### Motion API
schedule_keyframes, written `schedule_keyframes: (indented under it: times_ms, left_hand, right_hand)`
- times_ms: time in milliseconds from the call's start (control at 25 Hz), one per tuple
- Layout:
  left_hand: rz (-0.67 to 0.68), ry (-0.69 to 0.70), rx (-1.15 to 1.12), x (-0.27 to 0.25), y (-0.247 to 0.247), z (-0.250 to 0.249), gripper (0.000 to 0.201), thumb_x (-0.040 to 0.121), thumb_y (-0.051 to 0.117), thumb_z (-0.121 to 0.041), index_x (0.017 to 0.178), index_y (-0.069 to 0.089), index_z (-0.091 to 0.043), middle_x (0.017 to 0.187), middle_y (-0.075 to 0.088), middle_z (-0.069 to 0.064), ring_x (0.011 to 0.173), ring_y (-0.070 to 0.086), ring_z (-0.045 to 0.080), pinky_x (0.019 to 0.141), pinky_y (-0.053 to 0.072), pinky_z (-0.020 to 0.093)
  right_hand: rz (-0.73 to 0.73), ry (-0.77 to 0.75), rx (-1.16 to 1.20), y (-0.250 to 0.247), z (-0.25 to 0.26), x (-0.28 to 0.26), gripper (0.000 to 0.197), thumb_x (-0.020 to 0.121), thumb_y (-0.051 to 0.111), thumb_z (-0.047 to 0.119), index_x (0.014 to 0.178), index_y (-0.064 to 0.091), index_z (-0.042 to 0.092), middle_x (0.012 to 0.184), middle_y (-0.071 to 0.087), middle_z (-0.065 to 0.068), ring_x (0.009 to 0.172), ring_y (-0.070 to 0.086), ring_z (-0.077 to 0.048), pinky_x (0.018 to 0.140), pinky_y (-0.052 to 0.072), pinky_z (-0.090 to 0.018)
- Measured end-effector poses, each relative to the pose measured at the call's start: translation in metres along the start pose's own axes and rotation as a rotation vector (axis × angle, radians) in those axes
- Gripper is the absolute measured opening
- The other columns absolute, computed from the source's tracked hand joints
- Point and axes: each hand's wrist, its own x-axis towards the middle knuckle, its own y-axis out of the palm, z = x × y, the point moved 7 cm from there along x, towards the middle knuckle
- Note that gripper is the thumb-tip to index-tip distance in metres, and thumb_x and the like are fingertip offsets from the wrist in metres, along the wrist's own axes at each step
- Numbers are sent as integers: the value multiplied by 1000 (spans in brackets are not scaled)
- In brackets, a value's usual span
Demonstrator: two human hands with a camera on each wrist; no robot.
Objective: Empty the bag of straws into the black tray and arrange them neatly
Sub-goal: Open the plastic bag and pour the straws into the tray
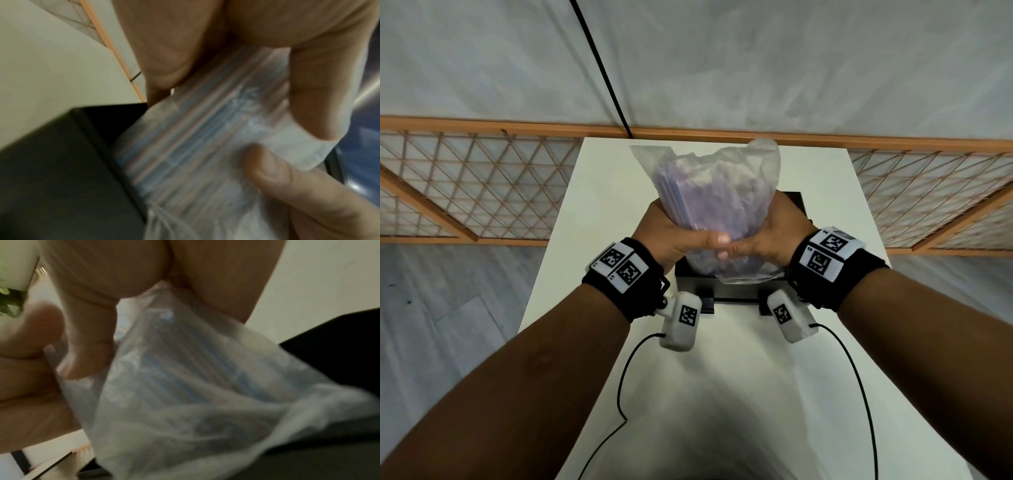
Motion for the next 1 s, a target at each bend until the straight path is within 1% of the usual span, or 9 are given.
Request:
schedule_keyframes:
  times_ms: [80,160,360,480,600,720,760,880,1000]
  left_hand:
    - [-4,45,28,-4,-2,-8,61,57,91,0,114,70,-9,115,73,19,111,70,33,92,58,51]
    - [41,77,46,-8,-3,-14,66,55,92,-5,115,69,-14,118,73,16,115,69,30,93,58,49]
    - [77,184,-110,-16,-5,-26,63,53,99,-22,110,75,-26,110,76,3,111,70,28,90,56,43]
    - [-31,249,-199,-15,-16,-41,55,55,98,-32,104,76,-22,103,77,2,104,71,26,87,56,42]
    - [-98,268,-298,-10,-20,-55,49,69,88,-38,103,70,-8,96,77,5,96,73,21,83,56,33]
    - [-267,148,-205,-6,-25,-45,10,92,69,-19,90,76,-12,86,78,-1,86,75,13,77,56,25]
    - [-303,99,-121,-6,-26,-40,13,96,64,-12,91,76,-12,83,79,-3,85,75,11,78,56,25]
    - [-291,54,-7,-11,-26,-30,8,95,66,-11,98,74,-12,87,79,-4,90,76,14,84,55,32]
    - [-195,106,-298,-13,-20,-43,26,90,66,-39,96,75,-15,92,79,0,92,75,18,81,58,32]
  right_hand:
    - [-46,-49,-5,-3,9,-3,83,52,97,13,118,53,34,112,66,16,105,60,11,83,50,-9]
    - [-65,-72,13,-7,13,-6,81,51,98,16,116,53,36,114,67,13,108,61,6,88,52,-16]
    - [-68,-44,61,-10,10,-12,95,47,99,27,129,52,21,123,67,6,115,62,-7,96,55,-38]
    - [-136,-122,196,-22,28,-14,82,58,95,27,128,54,16,124,66,0,116,63,-17,97,53,-44]
    - [-184,-187,348,-36,38,-8,51,70,82,20,110,56,4,107,67,-10,101,65,-22,89,53,-43]
    - [-233,-187,227,-46,38,1,53,73,83,31,94,57,-10,94,60,-38,86,56,-27,79,49,-54]
    - [-253,-189,196,-50,37,3,55,72,83,32,92,56,-12,94,56,-43,84,53,-28,76,47,-54]
    - [-244,-180,138,-53,36,1,39,76,75,21,95,61,-10,91,63,-36,81,56,-25,75,49,-46]
    - [-254,-203,135,-55,42,-5,31,77,73,15,96,64,-8,89,68,-24,81,61,-23,76,51,-45]
